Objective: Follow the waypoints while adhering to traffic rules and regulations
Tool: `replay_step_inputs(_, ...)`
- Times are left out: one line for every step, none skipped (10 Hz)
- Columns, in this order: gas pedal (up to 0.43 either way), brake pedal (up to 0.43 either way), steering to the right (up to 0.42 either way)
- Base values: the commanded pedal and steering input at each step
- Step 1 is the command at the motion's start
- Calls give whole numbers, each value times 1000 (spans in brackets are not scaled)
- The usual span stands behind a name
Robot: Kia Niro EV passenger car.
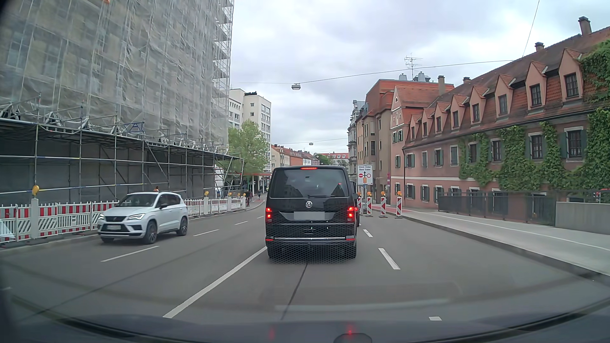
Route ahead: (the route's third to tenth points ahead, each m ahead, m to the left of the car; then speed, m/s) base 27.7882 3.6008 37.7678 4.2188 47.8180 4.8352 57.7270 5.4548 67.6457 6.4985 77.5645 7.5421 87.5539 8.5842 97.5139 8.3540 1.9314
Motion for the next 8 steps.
replay_step_inputs(0, 55, 11)
replay_step_inputs(0, 55, 11)
replay_step_inputs(0, 49, 11)
replay_step_inputs(0, 37, 10)
replay_step_inputs(0, 12, 11)
replay_step_inputs(0, 0, 11)
replay_step_inputs(0, 0, 11)
replay_step_inputs(0, 0, 11)
